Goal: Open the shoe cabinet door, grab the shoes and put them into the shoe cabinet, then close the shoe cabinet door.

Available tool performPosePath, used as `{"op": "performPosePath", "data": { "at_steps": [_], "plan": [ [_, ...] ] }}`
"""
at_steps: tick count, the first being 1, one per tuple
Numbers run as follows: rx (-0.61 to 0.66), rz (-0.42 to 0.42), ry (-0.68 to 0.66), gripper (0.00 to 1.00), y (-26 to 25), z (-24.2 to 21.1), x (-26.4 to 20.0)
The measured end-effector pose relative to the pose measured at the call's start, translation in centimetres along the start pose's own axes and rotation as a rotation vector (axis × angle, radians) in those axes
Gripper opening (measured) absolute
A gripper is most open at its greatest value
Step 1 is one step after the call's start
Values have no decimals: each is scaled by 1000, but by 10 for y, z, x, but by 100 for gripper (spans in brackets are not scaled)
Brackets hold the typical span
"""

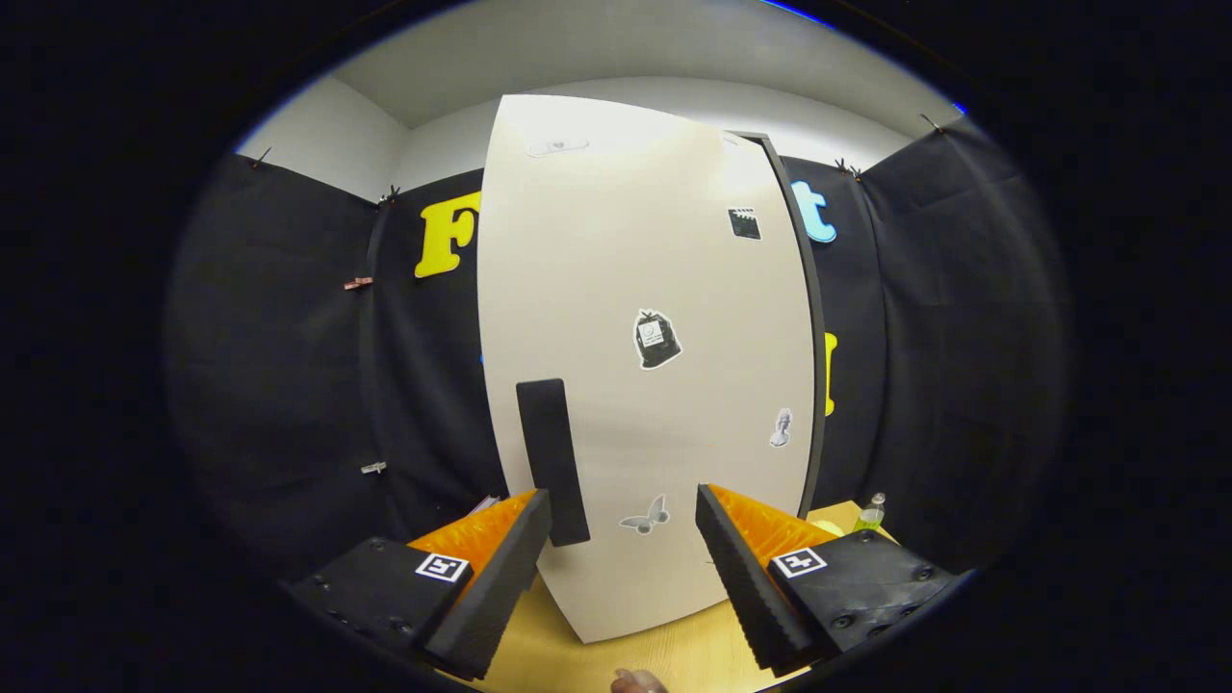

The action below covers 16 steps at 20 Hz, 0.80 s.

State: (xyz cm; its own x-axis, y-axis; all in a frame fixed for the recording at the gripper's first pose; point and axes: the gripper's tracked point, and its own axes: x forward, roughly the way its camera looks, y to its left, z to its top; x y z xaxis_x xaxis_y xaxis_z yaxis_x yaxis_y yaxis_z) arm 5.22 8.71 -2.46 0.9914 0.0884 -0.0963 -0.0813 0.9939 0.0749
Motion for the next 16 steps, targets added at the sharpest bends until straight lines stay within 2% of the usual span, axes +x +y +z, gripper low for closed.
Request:
{"op": "performPosePath", "data": {
  "at_steps": [16],
  "plan": [
    [-32,-25,15,98,-2,-1,-1]
  ]
}}
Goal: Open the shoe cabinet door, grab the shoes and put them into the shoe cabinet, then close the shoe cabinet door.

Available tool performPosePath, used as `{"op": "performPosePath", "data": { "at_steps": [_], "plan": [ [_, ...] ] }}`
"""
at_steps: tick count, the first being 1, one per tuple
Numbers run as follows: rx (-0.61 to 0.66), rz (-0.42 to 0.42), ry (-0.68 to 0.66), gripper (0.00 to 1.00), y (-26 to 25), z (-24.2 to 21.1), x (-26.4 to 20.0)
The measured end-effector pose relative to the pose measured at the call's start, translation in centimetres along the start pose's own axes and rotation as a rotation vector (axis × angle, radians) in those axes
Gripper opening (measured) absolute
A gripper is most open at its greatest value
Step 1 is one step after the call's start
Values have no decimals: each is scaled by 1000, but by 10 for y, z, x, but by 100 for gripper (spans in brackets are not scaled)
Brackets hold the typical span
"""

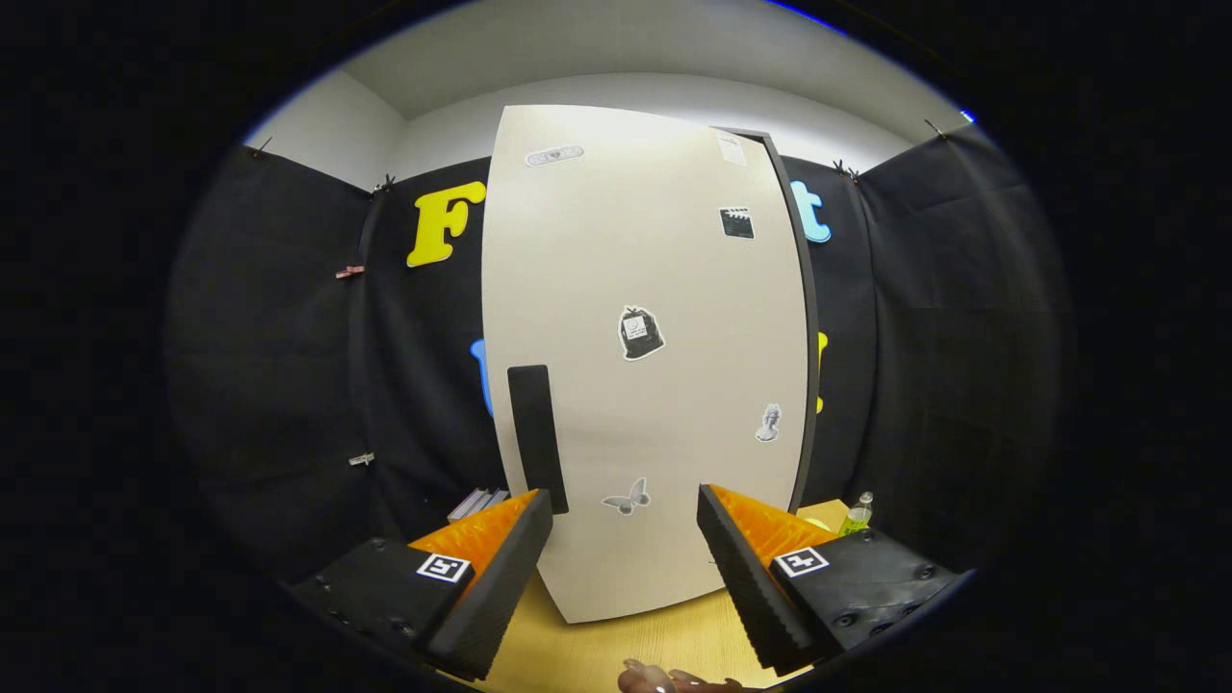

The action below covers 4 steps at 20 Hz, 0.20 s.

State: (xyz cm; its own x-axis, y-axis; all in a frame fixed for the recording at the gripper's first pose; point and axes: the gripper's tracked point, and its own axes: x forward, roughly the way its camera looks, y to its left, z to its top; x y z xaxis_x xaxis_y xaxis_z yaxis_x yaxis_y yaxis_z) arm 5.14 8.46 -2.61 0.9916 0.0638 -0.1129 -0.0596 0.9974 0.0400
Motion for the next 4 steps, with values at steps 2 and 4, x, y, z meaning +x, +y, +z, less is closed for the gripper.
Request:
{"op": "performPosePath", "data": {
  "at_steps": [2,4],
  "plan": [
    [1,2,-3,98,0,1,2],
    [-2,1,-7,98,-1,1,2]
  ]
}}
